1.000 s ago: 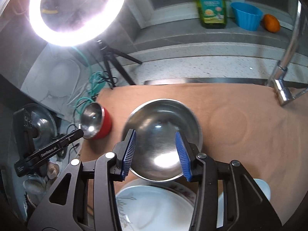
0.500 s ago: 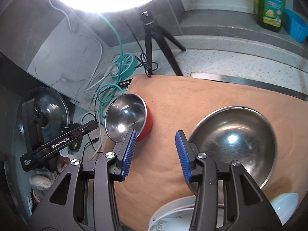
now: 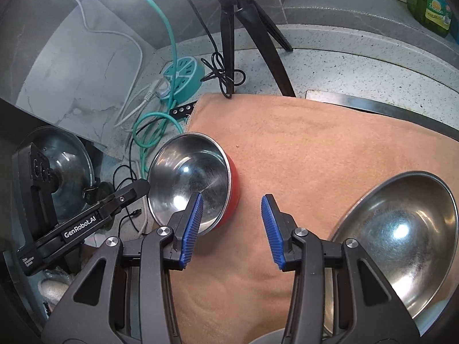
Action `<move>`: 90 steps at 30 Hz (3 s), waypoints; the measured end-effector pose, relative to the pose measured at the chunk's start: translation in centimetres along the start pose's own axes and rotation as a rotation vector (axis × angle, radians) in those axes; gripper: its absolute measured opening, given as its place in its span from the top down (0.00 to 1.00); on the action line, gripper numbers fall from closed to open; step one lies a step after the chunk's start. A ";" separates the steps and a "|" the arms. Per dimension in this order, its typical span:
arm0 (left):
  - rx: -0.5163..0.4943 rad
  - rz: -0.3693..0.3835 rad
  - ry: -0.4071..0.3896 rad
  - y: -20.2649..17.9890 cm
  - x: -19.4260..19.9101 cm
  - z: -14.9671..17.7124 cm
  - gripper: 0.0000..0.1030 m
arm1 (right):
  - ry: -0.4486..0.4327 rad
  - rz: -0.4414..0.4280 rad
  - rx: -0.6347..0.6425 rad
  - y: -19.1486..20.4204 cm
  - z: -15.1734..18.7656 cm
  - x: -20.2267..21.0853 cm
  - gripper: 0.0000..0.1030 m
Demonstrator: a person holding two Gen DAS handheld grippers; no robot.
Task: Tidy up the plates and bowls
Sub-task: 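Move both grippers to the red-sided steel bowl and grasp its rim, then carry the red-sided steel bowl with both grippers into the large steel bowl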
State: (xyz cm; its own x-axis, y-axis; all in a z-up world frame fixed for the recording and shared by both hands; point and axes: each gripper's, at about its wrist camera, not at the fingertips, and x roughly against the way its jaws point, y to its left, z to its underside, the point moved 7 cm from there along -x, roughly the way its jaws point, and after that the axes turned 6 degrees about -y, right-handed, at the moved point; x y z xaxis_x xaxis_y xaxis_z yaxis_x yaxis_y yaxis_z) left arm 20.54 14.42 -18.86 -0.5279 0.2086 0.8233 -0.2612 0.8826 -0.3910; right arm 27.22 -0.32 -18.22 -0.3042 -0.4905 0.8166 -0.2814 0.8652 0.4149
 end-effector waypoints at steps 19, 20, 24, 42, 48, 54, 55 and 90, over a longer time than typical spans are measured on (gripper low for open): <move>0.006 -0.010 0.015 0.0 -1.7 0.1 0.94 | 0.051 0.017 0.007 0.3 -0.2 -3.4 0.92; 0.005 -0.011 0.014 0.0 -1.6 0.2 0.94 | 0.051 0.018 0.009 0.3 -0.2 -3.4 0.92; -0.008 -0.009 0.003 -0.5 -0.9 0.3 0.94 | 0.049 0.007 0.010 0.5 0.0 -2.8 0.92; -0.142 0.094 -0.055 -8.5 3.5 1.1 0.94 | -0.040 -0.022 -0.015 -2.0 1.0 6.9 0.92; -0.192 0.137 -0.039 -12.2 3.2 2.1 0.94 | -0.077 -0.002 -0.046 -4.6 1.4 10.1 0.92; -0.247 0.161 -0.013 -15.5 2.4 3.7 0.94 | -0.103 0.033 -0.081 -7.7 2.2 12.3 0.92; -0.257 0.163 -0.008 -16.1 2.1 3.9 0.94 | -0.108 0.039 -0.087 -8.3 2.3 12.7 0.92; -0.419 0.037 0.110 -20.4 -4.4 8.6 0.94 | -0.038 0.228 -0.095 -16.1 4.6 9.8 0.92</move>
State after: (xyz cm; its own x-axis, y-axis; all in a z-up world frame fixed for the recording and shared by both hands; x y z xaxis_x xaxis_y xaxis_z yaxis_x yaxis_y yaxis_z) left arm 21.24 -8.13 -18.01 -0.4356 0.2674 0.8595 0.1188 0.9636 -0.2396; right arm 24.61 -19.52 -18.69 -0.3845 -0.2832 0.8786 -0.1155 0.9590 0.2586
